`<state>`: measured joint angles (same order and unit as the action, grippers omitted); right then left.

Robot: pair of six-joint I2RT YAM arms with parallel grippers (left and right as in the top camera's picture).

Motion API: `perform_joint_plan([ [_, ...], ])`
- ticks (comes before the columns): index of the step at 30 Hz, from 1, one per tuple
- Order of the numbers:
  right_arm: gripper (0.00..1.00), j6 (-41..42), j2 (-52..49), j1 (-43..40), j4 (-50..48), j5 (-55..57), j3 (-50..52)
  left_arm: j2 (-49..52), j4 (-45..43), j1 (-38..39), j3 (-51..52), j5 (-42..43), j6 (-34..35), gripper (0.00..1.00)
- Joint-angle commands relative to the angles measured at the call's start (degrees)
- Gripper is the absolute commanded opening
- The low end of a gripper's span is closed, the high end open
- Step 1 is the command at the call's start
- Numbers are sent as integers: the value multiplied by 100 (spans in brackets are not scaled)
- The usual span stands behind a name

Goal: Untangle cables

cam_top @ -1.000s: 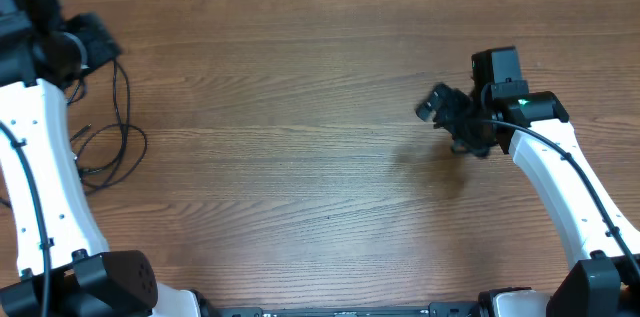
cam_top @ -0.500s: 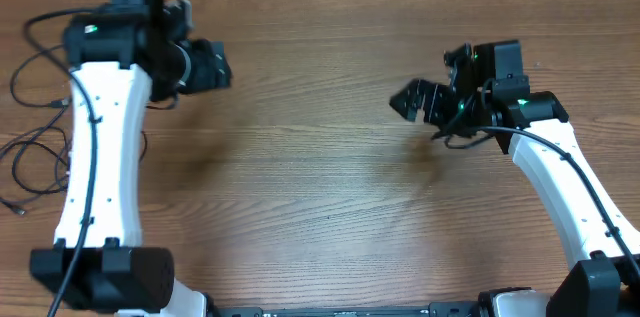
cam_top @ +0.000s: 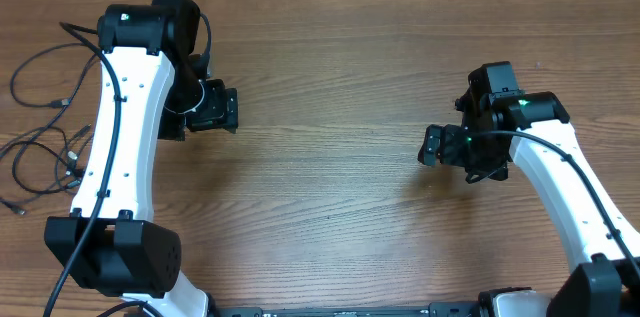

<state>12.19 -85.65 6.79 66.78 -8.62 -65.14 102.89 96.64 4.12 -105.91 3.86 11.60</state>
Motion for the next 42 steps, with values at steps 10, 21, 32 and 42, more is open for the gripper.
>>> perform_joint_plan([
  [10,100,-26,1611,0,-348,107,1012,-1241,-1010,380,1915,-450,177,83],
  [21,100,-26,3974,0,-1023,66,1355,-4817,-3407,378,4857,-568,557,100],
  [32,100,-28,4555,0,-988,131,1355,-6395,-3786,376,5436,-1178,577,100],
  [42,100,-28,4496,0,-944,131,1355,-6321,-3668,376,5436,-1178,577,99],
])
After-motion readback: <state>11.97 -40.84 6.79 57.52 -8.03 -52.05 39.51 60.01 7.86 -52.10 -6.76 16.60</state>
